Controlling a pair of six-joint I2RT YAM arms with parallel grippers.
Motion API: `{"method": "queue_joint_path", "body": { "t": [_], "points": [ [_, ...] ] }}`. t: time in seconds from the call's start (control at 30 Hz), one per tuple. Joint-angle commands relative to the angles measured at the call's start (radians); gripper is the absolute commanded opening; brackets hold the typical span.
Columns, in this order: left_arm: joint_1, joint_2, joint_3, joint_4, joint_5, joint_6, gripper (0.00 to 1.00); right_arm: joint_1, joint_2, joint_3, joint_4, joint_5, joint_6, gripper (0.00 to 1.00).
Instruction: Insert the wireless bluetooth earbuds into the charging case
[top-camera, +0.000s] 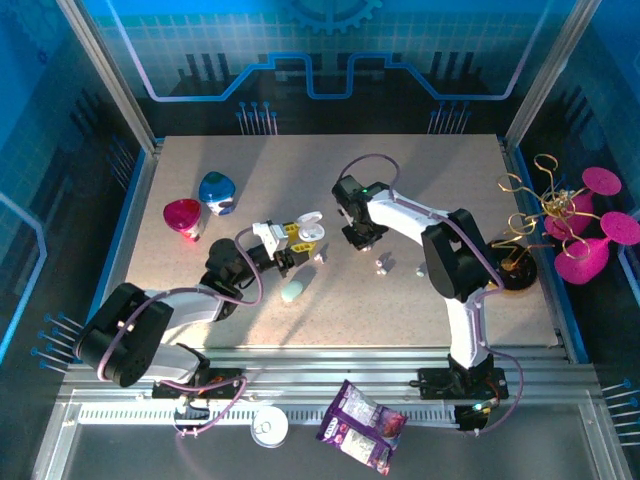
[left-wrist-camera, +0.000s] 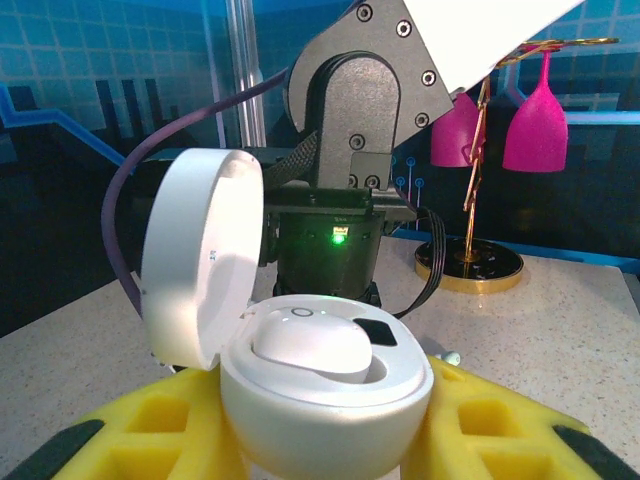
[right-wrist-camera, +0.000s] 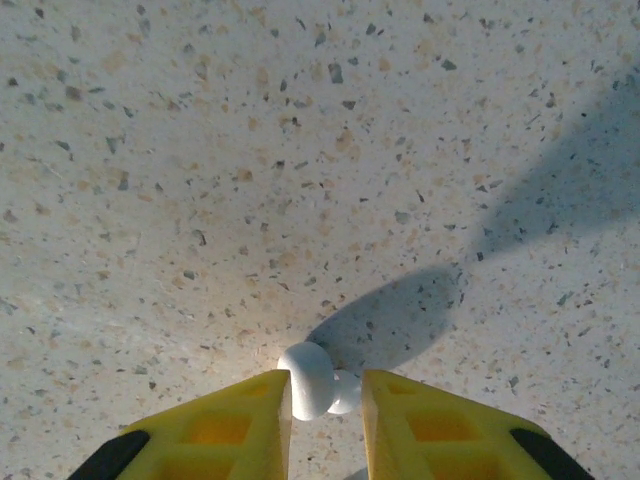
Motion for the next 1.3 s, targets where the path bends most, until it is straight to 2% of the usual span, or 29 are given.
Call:
{"method": "queue_joint_path", "body": {
  "t": [0.0,0.5,1.27],
  "points": [
    [0.007,-0.027,-0.009,0.009,-0.009,0.024,0.34,0.022,0.030,0.041,-0.059,0.048,-0.011,0.24],
    [0.007,-0.026,-0.016,0.012,-0.019,0.029,0.34,0.060,0.096,0.104,-0.114,0.106,-0.006,0.24],
    [0.006,-0.014,-0.016,0.031,-0.019,0.026,0.34,0.060,0.147,0.125,-0.125,0.112,-0.014,0.22]
  ]
}}
